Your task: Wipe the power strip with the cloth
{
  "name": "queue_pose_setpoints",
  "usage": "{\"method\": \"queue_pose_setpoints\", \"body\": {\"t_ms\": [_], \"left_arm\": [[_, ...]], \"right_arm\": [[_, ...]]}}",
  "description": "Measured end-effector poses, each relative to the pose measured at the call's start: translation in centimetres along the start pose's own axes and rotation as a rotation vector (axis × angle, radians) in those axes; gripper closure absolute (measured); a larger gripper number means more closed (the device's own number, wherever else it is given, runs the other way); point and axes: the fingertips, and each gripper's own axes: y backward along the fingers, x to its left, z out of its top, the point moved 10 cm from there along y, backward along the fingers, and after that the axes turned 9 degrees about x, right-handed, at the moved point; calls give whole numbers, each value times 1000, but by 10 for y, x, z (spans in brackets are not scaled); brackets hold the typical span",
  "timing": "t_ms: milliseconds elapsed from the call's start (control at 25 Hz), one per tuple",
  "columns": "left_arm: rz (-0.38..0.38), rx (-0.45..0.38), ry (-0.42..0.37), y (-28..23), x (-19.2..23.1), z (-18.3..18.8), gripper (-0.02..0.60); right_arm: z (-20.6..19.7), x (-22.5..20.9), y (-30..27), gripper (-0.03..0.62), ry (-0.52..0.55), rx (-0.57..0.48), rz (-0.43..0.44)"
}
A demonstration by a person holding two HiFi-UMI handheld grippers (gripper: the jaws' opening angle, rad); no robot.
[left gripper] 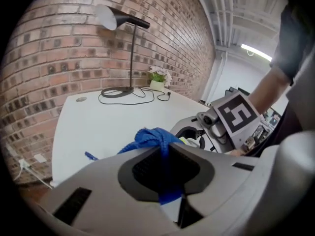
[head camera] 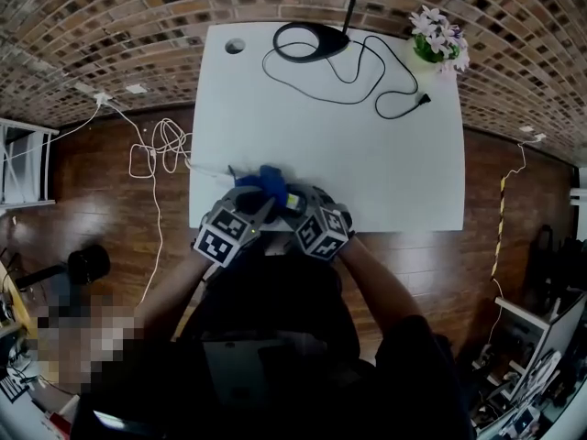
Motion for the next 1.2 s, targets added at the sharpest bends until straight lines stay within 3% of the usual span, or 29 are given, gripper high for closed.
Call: {"method": "queue_pose_setpoints", "body": {"t_ms": [80, 400, 920, 1200], "left_arm": [[17, -27, 60, 8, 10, -8, 519], [85, -48, 177, 29, 49, -31, 520], [180, -49, 245, 50, 86, -44, 522], [222, -44, 391, 74, 110, -69, 524]], "right_arm": [[0, 1, -1, 442, 5, -3, -11], [1, 3, -1, 441, 32, 30, -26], [8, 6, -1, 437, 77, 86, -53], [13, 13, -3, 436, 196, 126, -100]]}}
